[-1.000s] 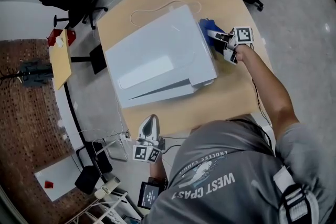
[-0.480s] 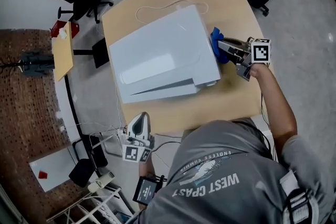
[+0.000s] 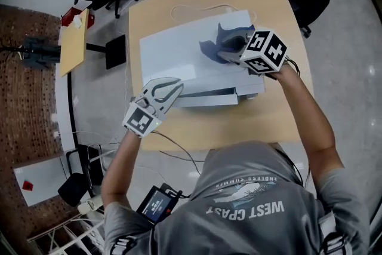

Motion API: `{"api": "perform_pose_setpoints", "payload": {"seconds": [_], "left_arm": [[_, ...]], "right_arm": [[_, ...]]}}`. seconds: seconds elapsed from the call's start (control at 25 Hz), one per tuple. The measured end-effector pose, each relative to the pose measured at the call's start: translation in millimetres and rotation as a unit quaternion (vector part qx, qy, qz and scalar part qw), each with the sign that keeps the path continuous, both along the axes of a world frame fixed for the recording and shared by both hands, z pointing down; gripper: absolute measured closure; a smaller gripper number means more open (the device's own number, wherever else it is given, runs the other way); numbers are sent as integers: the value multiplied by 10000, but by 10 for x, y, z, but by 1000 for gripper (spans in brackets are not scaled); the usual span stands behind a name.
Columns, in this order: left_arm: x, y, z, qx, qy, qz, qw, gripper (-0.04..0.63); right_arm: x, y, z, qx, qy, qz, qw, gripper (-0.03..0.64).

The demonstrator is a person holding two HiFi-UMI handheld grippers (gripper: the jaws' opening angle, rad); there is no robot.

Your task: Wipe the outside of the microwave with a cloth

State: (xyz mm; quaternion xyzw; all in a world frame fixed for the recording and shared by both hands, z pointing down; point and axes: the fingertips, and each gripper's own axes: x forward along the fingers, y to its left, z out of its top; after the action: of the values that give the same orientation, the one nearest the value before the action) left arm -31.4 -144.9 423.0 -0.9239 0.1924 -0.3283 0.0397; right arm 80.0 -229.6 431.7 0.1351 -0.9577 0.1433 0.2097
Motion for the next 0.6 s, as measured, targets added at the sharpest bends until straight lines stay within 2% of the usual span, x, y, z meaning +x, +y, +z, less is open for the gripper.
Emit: {"api": "perform_pose_setpoints", "payload": {"seconds": [0.04,0.08,0.12,0.16,0.28,0.4,0.44,0.48,0.52,0.6], "left_arm": [[208,-164,86,172,-105,327,9993,555],[435,-330,175,396,-229,676,9967,389],[659,-479,268,574,-346,982,9929,251],[856,-594,372,667,-450,1220,9893,247],[1324,-758,615,717,-560,1725,9808,247],[1724,-828,630,536,-572,2153,9734,249],[1836,-840,647,398,-652,2329,9695,287],[1952,-849,655,255,-720,2494,9654,484],[2058,-855,676,44,-746,2589,9630,512],[2163,-875,725,-659,-632,2507,9638,520]], "right_arm": [[0,37,50,115,240,55,9996,515],[48,70,66,248,405,181,9987,454],[132,98,52,369,493,369,9974,435],[239,118,17,472,519,603,9957,430],[613,131,-183,765,419,1425,9860,426],[1039,106,-489,1088,214,2325,9663,426],[1171,123,-560,1140,152,2583,9592,426],[1287,161,-592,1149,124,2803,9529,426],[1382,216,-584,1122,141,2982,9478,426],[1495,351,-490,998,243,3212,9414,426]]}}
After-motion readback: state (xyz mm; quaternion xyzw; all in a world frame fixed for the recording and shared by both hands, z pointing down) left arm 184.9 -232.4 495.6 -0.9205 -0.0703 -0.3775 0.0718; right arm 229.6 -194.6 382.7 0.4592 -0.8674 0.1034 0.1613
